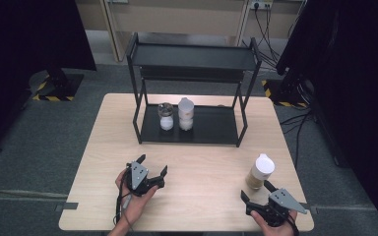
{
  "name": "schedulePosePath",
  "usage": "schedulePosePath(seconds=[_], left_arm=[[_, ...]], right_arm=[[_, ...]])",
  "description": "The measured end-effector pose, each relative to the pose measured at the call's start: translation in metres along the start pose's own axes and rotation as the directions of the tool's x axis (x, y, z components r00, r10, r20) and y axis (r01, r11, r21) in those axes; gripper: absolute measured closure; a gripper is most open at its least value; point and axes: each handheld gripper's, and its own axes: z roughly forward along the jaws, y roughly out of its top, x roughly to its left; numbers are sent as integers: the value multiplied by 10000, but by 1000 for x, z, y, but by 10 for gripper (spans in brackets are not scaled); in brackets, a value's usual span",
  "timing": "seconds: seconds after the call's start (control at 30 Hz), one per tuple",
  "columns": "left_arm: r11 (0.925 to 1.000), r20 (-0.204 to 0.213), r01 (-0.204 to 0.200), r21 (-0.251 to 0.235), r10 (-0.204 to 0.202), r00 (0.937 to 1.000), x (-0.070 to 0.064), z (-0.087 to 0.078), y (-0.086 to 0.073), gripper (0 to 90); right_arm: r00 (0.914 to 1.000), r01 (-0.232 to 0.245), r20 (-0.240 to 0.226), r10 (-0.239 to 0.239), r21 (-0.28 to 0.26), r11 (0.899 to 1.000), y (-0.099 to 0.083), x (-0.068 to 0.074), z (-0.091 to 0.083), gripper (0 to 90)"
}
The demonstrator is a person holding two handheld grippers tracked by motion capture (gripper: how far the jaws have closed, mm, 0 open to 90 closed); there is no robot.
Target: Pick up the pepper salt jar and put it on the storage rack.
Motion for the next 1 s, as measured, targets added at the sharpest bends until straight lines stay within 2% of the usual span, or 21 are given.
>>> schedulePosePath(seconds=[0.13, 0.5, 0.73, 1.0], left_arm=[[10000, 8, -16, 3, 16, 10000, 0, 0, 0, 90], [10000, 2, 16, 6, -16, 10000, 0, 0, 0, 90], [10000, 4, 28, 5, -28, 10000, 0, 0, 0, 90], [10000, 13, 32, -3, -32, 10000, 0, 0, 0, 90]], right_arm=[[9993, -104, 367, 108, -128, 9999, 2, -7, 2, 56], [9956, -163, 917, 193, -332, 9993, 11, -17, 15, 69], [9930, -222, 1155, 251, -265, 9994, 14, -25, 29, 135], [9911, -66, 1327, 88, -168, 9998, 16, -26, 37, 233]])
